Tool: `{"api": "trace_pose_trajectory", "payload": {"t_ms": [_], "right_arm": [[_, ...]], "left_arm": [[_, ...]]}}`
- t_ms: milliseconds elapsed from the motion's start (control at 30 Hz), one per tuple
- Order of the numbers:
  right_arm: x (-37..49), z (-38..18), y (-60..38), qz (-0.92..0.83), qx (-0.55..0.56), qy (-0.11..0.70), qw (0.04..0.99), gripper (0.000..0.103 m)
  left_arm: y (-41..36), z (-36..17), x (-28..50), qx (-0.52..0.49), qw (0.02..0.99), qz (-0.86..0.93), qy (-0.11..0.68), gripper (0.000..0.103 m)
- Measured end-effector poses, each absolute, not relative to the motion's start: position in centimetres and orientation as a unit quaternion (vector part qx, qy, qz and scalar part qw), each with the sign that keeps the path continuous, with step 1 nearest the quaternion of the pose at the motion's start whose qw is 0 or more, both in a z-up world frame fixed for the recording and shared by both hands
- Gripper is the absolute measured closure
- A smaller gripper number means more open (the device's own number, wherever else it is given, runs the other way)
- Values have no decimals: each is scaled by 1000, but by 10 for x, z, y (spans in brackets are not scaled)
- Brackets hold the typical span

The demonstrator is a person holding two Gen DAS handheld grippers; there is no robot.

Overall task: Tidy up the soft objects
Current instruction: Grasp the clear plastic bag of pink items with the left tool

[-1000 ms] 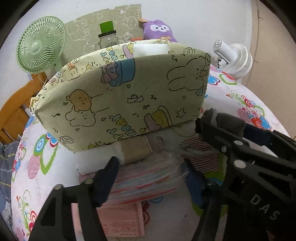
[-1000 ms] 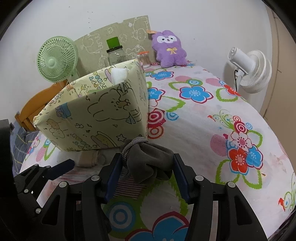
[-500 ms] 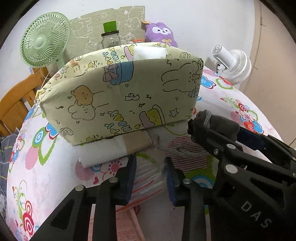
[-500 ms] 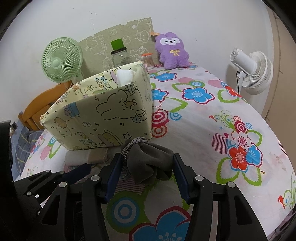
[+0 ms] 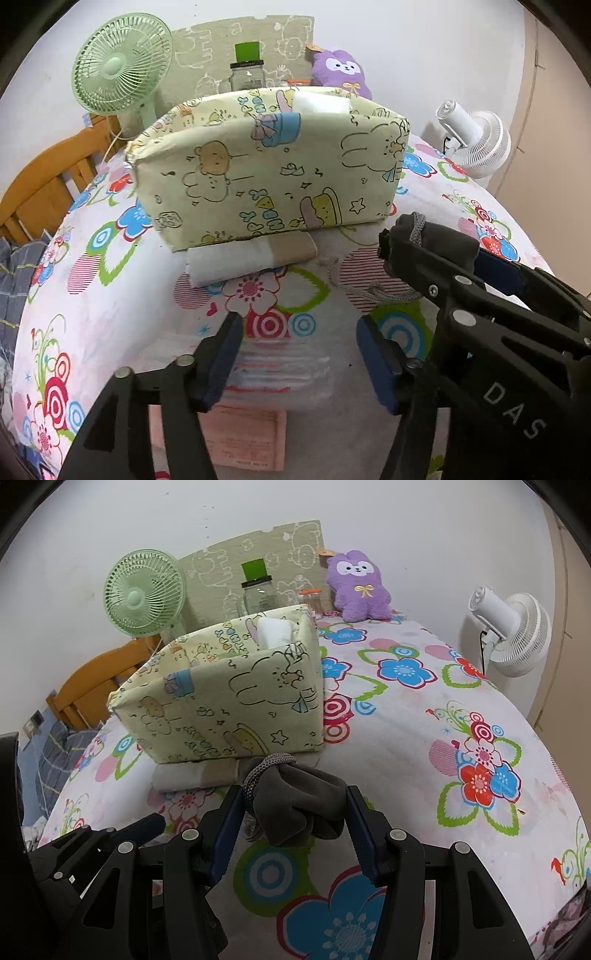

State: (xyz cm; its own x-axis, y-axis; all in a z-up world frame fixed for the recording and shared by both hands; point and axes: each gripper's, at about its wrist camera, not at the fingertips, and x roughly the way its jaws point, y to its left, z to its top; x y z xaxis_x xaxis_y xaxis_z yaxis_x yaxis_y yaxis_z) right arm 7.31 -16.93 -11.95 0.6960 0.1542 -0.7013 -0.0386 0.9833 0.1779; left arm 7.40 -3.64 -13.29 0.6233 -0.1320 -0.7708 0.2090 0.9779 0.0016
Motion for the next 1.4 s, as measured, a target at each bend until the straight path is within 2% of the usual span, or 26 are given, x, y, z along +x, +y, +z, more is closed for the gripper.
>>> {"api": "trace_pose_trajectory", "payload": {"t_ms": [167, 400, 467, 733, 1100, 1400], "right_arm": [[66, -115, -166, 53, 72, 380, 921, 45], [62, -113, -159, 58, 64, 379, 921, 45], [62, -113, -156, 61, 61, 379, 921, 45], [65, -111, -147, 65, 52, 380, 921, 45], [73, -115, -144, 63, 39, 390, 918, 45], [84, -121, -158, 47, 51, 399, 914, 45]], "left_arm": [[-28, -127, 70, 39, 906, -89, 413, 19], [-16, -126, 59, 33, 911, -62, 407, 17], [-12, -125, 58, 34, 910, -51, 410, 11], [4, -132, 60, 9, 901, -27, 433, 10], [-4, -146, 80, -35, 882, -92, 460, 8], [-22, -145, 99, -9, 889, -104, 446, 7]]}}
